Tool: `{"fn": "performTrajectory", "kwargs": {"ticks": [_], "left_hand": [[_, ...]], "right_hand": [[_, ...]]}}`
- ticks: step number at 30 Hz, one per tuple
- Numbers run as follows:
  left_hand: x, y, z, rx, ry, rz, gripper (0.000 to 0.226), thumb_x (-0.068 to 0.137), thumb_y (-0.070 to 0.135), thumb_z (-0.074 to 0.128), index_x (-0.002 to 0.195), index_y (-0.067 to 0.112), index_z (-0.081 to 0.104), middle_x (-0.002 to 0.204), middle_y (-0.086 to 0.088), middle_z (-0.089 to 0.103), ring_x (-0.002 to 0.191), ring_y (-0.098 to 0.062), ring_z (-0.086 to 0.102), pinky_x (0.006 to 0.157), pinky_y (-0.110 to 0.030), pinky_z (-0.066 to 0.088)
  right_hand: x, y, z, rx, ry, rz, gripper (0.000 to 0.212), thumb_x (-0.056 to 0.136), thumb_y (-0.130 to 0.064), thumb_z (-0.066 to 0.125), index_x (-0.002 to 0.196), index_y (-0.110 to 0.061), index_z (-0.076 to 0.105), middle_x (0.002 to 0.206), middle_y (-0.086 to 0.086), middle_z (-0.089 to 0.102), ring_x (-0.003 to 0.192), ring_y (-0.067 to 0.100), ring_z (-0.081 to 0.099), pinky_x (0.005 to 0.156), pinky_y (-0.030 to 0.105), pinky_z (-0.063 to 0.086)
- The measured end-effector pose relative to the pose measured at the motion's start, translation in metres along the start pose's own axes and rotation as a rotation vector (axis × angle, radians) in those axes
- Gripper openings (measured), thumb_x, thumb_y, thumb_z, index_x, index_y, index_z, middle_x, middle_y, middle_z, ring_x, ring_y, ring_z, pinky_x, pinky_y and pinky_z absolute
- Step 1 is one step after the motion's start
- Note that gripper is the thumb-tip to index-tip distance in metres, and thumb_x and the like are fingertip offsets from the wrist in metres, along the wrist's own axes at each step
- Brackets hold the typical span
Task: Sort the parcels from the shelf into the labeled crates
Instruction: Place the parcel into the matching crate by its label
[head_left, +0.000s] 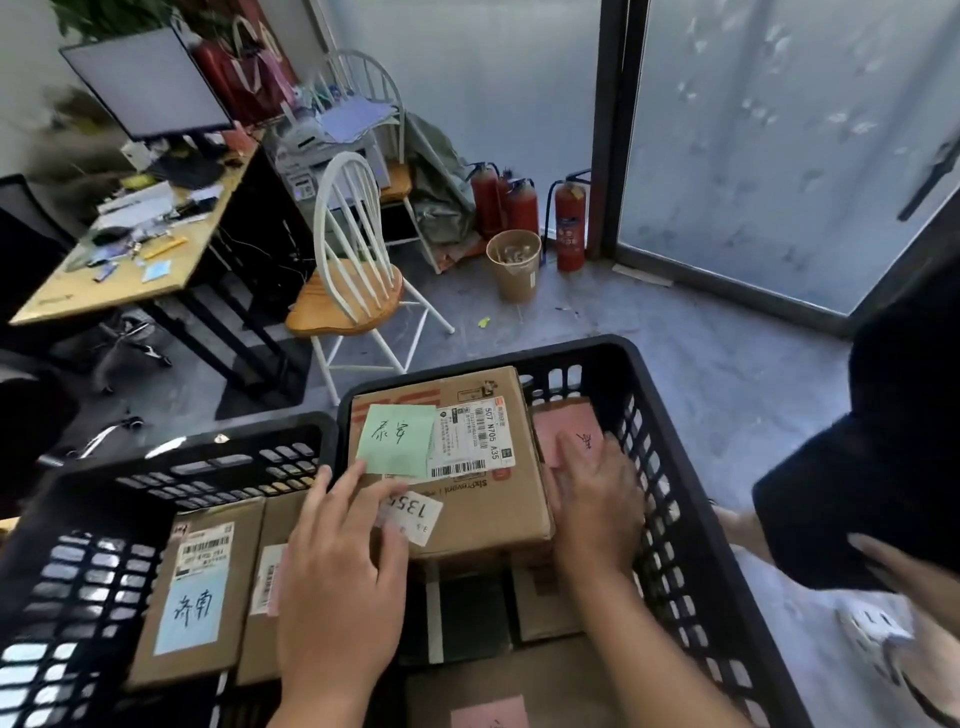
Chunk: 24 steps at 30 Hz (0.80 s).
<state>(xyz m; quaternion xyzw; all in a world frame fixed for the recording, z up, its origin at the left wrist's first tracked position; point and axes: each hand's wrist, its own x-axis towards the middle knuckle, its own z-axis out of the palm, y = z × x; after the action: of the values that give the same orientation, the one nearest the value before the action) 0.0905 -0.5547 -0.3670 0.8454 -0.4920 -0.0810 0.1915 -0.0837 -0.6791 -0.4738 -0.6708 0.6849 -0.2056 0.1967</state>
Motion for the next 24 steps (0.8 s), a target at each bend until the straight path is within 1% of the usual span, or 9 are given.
{"fn": "performTrajectory", "kwargs": {"ticks": [2, 4, 8, 10, 13, 17, 20, 22, 24], "left_hand": [[-0.001, 0.001, 0.000, -0.012, 0.011, -0.019, 0.030, 0.105, 0.042, 0.047, 0.131, 0.054, 0.058, 0.165, 0.020, 0.040, 0.162, -0.008, 0.015, 0.124, -0.055, 0.031], [-0.002, 0.002, -0.001, -0.012, 0.007, -0.014, 0.031, 0.106, 0.043, 0.046, 0.131, 0.054, 0.058, 0.165, 0.021, 0.039, 0.162, -0.008, 0.015, 0.123, -0.055, 0.031], [-0.003, 0.000, -0.003, -0.040, -0.023, -0.017, 0.033, 0.106, 0.042, 0.050, 0.135, 0.052, 0.061, 0.166, 0.020, 0.038, 0.162, -0.007, 0.013, 0.125, -0.053, 0.028], [-0.005, -0.002, -0.005, -0.080, -0.037, -0.024, 0.035, 0.106, 0.036, 0.055, 0.136, 0.053, 0.061, 0.167, 0.019, 0.038, 0.162, -0.007, 0.013, 0.128, -0.052, 0.025], [-0.017, -0.003, -0.016, -0.185, -0.028, -0.076, 0.041, 0.106, 0.026, 0.059, 0.131, 0.058, 0.055, 0.167, 0.019, 0.037, 0.161, -0.006, 0.016, 0.131, -0.049, 0.022], [-0.050, -0.009, -0.042, -0.278, 0.049, -0.099, 0.034, 0.106, 0.034, 0.052, 0.123, 0.063, 0.053, 0.165, 0.021, 0.039, 0.160, -0.005, 0.019, 0.132, -0.052, 0.023], [-0.081, -0.022, -0.079, -0.307, 0.180, -0.099, 0.029, 0.106, 0.040, 0.050, 0.123, 0.062, 0.054, 0.160, 0.027, 0.040, 0.156, 0.002, 0.022, 0.130, -0.046, 0.027], [-0.107, -0.038, -0.114, -0.278, 0.284, -0.097, 0.031, 0.107, 0.039, 0.047, 0.132, 0.056, 0.058, 0.162, 0.028, 0.037, 0.154, 0.008, 0.018, 0.128, -0.038, 0.024], [-0.141, -0.056, -0.154, -0.253, 0.414, -0.111, 0.034, 0.107, 0.043, 0.044, 0.138, 0.050, 0.058, 0.165, 0.026, 0.034, 0.157, 0.007, 0.014, 0.128, -0.037, 0.022]], "right_hand": [[0.001, -0.002, 0.003, 0.047, 0.001, 0.009, 0.044, 0.100, -0.042, 0.055, 0.141, -0.029, 0.063, 0.152, 0.020, 0.048, 0.135, 0.039, 0.051, 0.102, 0.055, 0.052], [0.000, 0.001, 0.004, 0.164, -0.036, 0.037, 0.043, 0.106, -0.044, 0.046, 0.142, -0.028, 0.062, 0.160, 0.016, 0.040, 0.144, 0.035, 0.042, 0.112, 0.053, 0.044], [0.003, 0.008, -0.010, 0.481, -0.123, 0.075, 0.053, 0.108, -0.051, 0.034, 0.157, -0.033, 0.041, 0.169, 0.005, 0.027, 0.157, 0.023, 0.021, 0.127, 0.045, 0.022], [-0.002, 0.007, -0.022, 0.585, -0.094, 0.078, 0.054, 0.108, -0.052, 0.035, 0.158, -0.032, 0.040, 0.165, 0.003, 0.035, 0.154, 0.019, 0.027, 0.127, 0.046, 0.026], [-0.014, -0.008, -0.054, 0.654, 0.018, 0.027, 0.053, 0.103, -0.054, 0.041, 0.152, -0.031, 0.047, 0.152, -0.008, 0.051, 0.143, 0.010, 0.044, 0.118, 0.046, 0.042], [-0.038, -0.058, -0.112, 0.729, 0.031, -0.204, 0.032, 0.108, -0.038, 0.047, 0.138, -0.049, 0.052, 0.134, -0.036, 0.053, 0.129, -0.009, 0.046, 0.108, 0.025, 0.042], [-0.070, -0.113, -0.150, 0.746, -0.058, -0.422, 0.036, 0.107, -0.040, 0.047, 0.143, -0.045, 0.051, 0.135, -0.036, 0.049, 0.133, -0.006, 0.044, 0.110, 0.029, 0.040], [-0.104, -0.153, -0.169, 0.730, -0.116, -0.580, 0.043, 0.105, -0.052, 0.044, 0.146, -0.044, 0.050, 0.138, -0.036, 0.047, 0.136, -0.006, 0.041, 0.111, 0.030, 0.039], [-0.150, -0.190, -0.182, 0.700, -0.172, -0.755, 0.053, 0.101, -0.064, 0.038, 0.149, -0.044, 0.047, 0.143, -0.032, 0.046, 0.138, -0.006, 0.038, 0.114, 0.036, 0.039]]}}
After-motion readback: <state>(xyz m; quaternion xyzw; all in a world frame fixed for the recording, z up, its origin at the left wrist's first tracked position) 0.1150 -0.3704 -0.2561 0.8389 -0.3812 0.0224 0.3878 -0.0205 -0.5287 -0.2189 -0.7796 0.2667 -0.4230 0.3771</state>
